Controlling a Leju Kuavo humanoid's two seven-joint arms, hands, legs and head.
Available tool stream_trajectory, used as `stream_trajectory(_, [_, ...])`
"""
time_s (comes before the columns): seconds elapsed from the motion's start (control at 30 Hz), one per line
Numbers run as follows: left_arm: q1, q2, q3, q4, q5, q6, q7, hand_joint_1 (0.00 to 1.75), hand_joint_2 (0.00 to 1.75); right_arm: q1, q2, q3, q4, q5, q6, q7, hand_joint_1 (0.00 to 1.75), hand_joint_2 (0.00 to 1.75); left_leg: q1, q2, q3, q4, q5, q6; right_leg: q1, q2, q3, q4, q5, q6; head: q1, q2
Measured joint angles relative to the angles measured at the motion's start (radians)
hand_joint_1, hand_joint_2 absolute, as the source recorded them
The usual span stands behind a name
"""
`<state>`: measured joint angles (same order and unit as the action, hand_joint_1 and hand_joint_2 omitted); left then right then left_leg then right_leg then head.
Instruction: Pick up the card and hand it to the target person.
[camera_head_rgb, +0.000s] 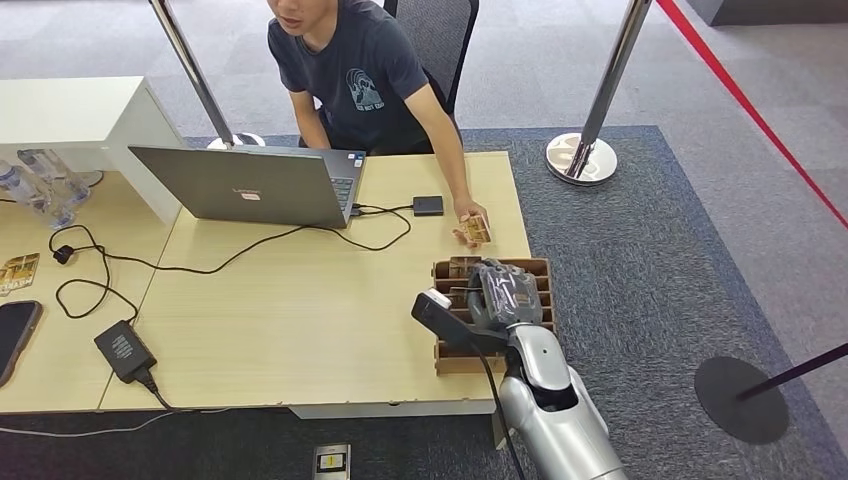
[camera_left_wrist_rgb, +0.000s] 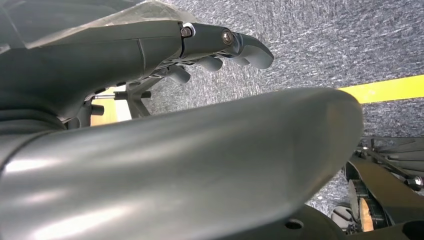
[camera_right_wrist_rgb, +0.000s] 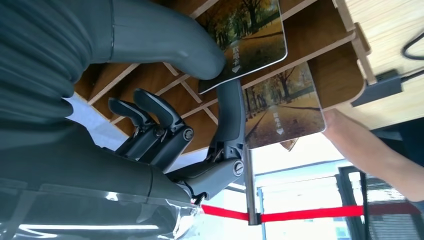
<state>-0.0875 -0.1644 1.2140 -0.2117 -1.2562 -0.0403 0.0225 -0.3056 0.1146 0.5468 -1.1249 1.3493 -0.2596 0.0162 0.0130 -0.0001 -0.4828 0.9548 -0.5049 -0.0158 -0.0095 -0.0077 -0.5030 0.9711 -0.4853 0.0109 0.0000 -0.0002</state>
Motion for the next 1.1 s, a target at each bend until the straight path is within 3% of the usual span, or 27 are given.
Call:
stream_trajectory(0.37, [0.001, 0.001, 0.008, 0.000, 0.055, 0.022, 0.001, 0.00, 0.00, 0.009, -0.014, 0.014, -0.062, -0.115, 0.032, -0.109, 1.75, 1.75, 0.000, 0.000, -0.002, 0.000, 0.000, 0.000, 0.000, 0.000, -0.001, 0.000, 0.000, 0.000, 0.000, 0.000])
stream_trajectory(1.1, [0.001, -0.009, 0.047, 0.000, 0.076, 0.040, -0.023, 0.00, 0.00, -0.144, -0.027, 0.052, -0.252, -0.192, 0.047, -0.118, 1.75, 1.75, 0.000, 0.000, -0.002, 0.000, 0.000, 0.000, 0.000, 0.000, -0.002, 0.000, 0.000, 0.000, 0.000, 0.000])
